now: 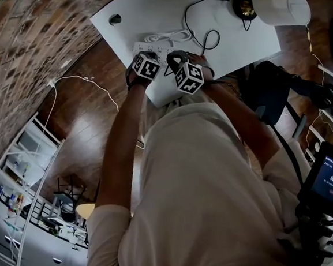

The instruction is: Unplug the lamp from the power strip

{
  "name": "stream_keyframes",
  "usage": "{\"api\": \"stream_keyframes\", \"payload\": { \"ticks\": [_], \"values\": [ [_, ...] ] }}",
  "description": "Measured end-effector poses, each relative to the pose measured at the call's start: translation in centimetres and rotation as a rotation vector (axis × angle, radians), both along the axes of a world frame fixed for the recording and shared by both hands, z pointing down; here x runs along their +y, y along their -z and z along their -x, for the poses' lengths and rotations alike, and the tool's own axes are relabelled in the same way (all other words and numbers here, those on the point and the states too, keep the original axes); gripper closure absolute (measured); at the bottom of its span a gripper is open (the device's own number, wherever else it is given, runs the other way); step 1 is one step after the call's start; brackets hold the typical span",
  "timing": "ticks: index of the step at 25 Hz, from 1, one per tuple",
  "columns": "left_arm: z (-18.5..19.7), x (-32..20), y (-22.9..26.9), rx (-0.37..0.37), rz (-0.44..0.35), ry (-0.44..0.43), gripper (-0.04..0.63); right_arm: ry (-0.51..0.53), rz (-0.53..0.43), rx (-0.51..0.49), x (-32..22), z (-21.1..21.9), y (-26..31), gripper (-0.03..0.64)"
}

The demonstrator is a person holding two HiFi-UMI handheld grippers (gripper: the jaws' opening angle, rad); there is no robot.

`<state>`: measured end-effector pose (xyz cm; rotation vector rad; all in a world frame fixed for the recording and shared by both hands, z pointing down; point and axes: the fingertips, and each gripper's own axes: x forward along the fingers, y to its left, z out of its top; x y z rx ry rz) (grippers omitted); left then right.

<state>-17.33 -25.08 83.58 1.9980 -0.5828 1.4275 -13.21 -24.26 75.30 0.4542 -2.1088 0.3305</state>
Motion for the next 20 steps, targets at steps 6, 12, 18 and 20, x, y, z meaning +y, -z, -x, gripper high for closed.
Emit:
{"api": "stream_keyframes", "payload": {
  "ticks": [6, 12, 18, 20],
  "values": [
    [-0.1, -0.1, 0.0, -0.004, -0.006, 0.045, 0.592, -0.079, 0.023, -0.017, 0.2, -3.1, 0.5, 0.574],
    [0.3, -1.8, 1.3, 0.040, -0.059, 0.162, 0.592, -0.181, 0.034, 0.035, -0.4, -7.5, -0.3, 0.572],
    [0.8, 0.1, 3.6, 0.193, -0.108, 0.327, 0.592, -0.163, 0.063, 0.093, -0.4, -11.0, -2.2, 0.571],
    [1.1, 1.4, 4.1, 0.198, -0.110, 0.365, 0.592, -0.122, 0.086, 0.115, 0.4, -11.8, -3.1, 0.569]
  ]
}}
